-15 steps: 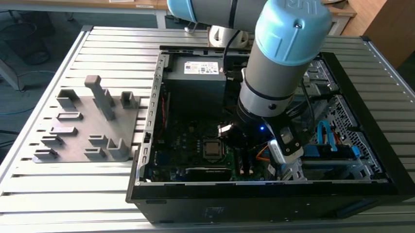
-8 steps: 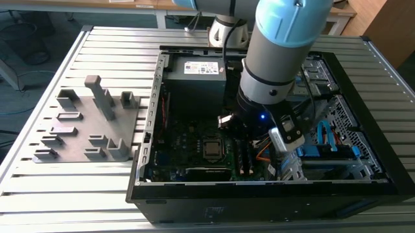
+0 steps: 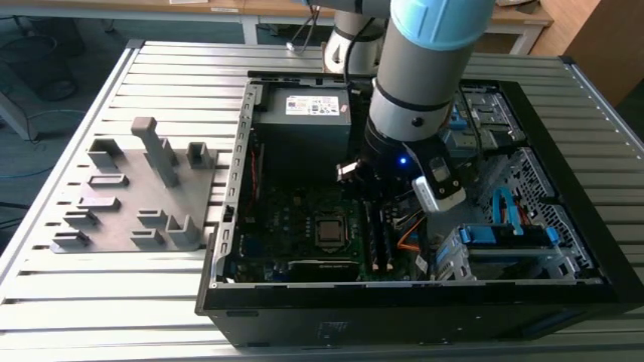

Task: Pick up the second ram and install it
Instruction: 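Press down the second ram until it locks into place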

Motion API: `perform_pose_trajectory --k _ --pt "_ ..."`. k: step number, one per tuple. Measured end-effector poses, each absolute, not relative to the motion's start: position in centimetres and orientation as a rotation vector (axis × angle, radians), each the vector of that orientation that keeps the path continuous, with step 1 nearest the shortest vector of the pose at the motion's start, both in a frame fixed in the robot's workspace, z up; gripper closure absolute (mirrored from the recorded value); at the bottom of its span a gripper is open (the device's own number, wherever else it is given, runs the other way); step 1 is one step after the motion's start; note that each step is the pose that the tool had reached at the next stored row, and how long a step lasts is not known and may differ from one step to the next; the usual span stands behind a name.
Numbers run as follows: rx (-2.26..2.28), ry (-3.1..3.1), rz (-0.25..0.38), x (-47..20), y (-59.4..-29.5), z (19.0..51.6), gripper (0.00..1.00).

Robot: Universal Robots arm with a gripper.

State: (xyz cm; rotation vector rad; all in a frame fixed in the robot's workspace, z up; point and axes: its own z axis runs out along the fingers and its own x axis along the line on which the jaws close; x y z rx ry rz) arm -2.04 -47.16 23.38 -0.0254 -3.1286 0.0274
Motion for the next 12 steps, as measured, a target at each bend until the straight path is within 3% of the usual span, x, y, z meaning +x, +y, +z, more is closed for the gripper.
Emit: perform_pose_trajectory --k 12 --pt "-0.026 -3.129 0.031 -2.0 -47.2 25.4 0.9"
